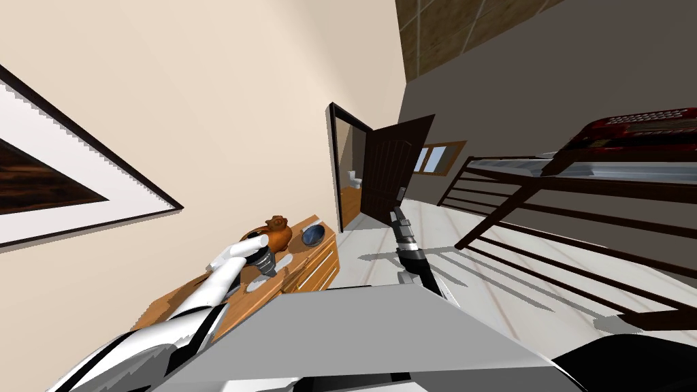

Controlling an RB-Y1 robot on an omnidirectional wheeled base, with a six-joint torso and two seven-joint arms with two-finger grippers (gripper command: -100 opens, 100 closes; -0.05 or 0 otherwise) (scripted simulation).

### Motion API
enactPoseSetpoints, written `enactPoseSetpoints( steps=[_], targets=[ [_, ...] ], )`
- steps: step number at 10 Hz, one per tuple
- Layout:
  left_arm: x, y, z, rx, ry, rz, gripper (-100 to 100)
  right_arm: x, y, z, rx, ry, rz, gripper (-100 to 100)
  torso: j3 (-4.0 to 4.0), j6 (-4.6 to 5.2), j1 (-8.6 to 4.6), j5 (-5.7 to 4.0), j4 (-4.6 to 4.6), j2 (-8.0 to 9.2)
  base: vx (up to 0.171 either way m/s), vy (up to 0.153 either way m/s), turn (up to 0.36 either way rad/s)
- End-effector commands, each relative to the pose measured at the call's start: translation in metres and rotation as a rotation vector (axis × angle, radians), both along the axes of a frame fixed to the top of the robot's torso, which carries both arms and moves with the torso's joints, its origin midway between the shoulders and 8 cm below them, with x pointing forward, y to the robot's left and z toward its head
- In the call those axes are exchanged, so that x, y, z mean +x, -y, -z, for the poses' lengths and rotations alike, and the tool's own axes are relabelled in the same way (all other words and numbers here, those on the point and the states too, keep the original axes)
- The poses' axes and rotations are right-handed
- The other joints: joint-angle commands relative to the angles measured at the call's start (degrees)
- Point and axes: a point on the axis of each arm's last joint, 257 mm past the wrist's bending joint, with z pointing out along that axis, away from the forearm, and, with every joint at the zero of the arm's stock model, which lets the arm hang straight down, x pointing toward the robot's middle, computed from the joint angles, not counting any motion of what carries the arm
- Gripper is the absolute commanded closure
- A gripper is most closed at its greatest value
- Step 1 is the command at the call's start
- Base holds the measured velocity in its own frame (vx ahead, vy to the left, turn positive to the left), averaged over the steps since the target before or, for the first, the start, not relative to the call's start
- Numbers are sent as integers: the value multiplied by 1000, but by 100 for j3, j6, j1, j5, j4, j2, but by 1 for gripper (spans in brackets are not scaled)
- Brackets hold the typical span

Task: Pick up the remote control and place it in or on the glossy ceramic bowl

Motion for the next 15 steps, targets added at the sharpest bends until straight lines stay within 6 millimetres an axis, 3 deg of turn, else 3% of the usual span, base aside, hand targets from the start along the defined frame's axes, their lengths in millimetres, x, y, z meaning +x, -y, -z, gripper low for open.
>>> enactPoseSetpoints(
  steps=[1, 3, 4, 8, 9, 10, 12, 13, 14, 15],
  targets=[
    [-1, 2, 9, 1, 3, 2, -100, 0, 0, 0, 0, 0, 0, 0, 0, 0, 0, 0, 0, 0, 21, 20, 7],
    [-2, 2, 13, 0, 1, 2, -100, 0, 0, 0, 0, 0, 0, 0, 0, 0, 2, 0, 0, 0, 12, 14, 5],
    [-2, 2, 13, 1, 3, 3, 100, 0, 0, 0, 0, 0, 0, 0, 2, 0, -2, -1, 1, 3, 0, 0, 0],
    [-3, 3, 14, -1, 0, 2, 100, 0, 0, 0, 0, 0, 0, 0, -1, 3, 6, 2, 0, -1, 0, 0, 0],
    [-3, 3, 14, -1, 1, 2, 0, 0, 0, 0, 0, 0, 0, 0, -1, 3, 6, 2, 1, -1, 0, 0, 0],
    [0, 0, 2, 1, 2, 0, 100, 0, 0, 0, 0, 0, 0, 0, -1, 3, 6, 1, 1, -1, -13, -16, -18],
    [1, -1, 1, 2, 3, 0, 100, 0, 0, 0, 0, 0, 0, 0, 5, 4, -5, -5, 5, 7, -15, -13, -9],
    [1, -2, 0, 1, 3, 0, 0, 0, 0, 0, 0, 0, 0, 0, 4, 2, -1, -2, 3, 5, 0, 0, 0],
    [28, -15, -31, 32, 64, 6, 100, 0, 0, 0, 0, 0, 0, 0, 3, 2, 1, -2, 3, 3, -60, -79, 29],
    [28, -15, -31, 32, 64, 6, 100, 0, 0, 0, 0, 0, 0, 0, 12, 8, -24, -13, 12, 15, -101, -112, 3]
  ],
)
